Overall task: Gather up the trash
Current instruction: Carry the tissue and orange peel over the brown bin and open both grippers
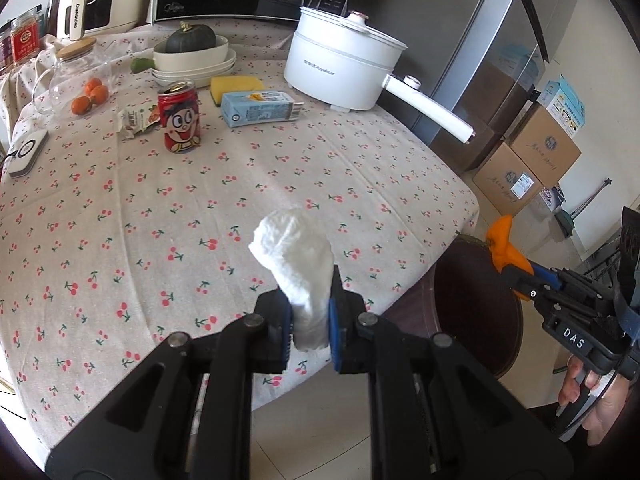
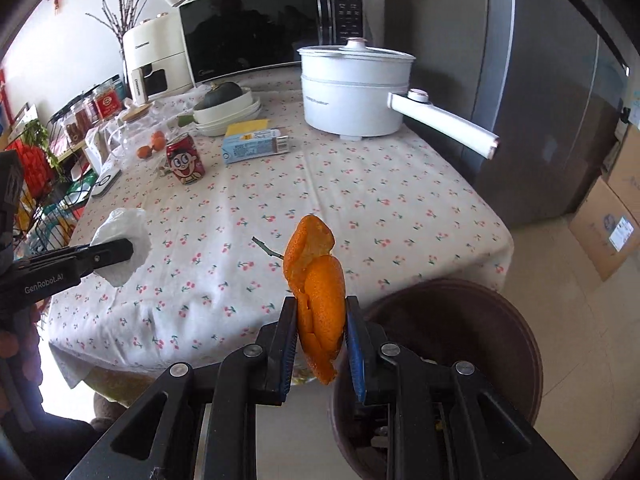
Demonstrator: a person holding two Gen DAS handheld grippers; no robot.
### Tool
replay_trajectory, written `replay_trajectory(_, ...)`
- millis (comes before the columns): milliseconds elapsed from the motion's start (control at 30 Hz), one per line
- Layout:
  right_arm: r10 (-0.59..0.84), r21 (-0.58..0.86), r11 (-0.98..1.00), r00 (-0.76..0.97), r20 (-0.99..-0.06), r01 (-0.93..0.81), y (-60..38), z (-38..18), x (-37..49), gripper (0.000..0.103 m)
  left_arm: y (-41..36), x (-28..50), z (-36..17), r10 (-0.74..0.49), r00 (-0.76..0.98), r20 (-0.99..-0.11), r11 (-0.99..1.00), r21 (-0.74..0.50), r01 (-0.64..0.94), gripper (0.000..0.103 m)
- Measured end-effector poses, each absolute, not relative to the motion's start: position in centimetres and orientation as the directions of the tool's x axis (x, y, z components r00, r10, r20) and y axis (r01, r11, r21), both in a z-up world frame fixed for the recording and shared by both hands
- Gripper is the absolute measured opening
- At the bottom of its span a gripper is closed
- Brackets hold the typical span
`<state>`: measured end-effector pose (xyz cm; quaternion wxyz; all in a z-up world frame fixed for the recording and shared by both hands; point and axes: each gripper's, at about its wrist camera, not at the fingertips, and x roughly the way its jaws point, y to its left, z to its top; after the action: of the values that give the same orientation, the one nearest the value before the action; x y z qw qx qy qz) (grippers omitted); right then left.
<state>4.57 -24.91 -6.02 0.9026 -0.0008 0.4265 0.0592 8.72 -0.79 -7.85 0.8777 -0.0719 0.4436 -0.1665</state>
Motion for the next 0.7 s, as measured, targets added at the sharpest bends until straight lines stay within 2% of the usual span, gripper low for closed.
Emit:
replay_trajectory(233, 0.026, 0.096, 0.992, 0.61, -0.792, 0.082, -32.4, -6.9, 1.7, 0.024, -5.3, 8.4, -8.5, -0.402, 0.513, -0.759, 0.912, -0.277, 0.304, 0.016)
replay_trajectory(400, -0.044, 0.051, 0.989, 0.602, -0.798, 0.14, -35.1, -7.7, -0.3, 0.024, -8.7, 7.9, -8.9, -0.432, 0.484, -0.761, 0.888, -0.265, 0.375, 0.016)
replay_trajectory(700, -0.082, 0.053, 0.975, 0.568, -0.819, 0.217, -38.6, -9.3, -1.9, 0.024, -13.4, 7.4, -9.9, -0.47, 0.439, -0.766, 0.85, -0.259, 0.459, 0.016)
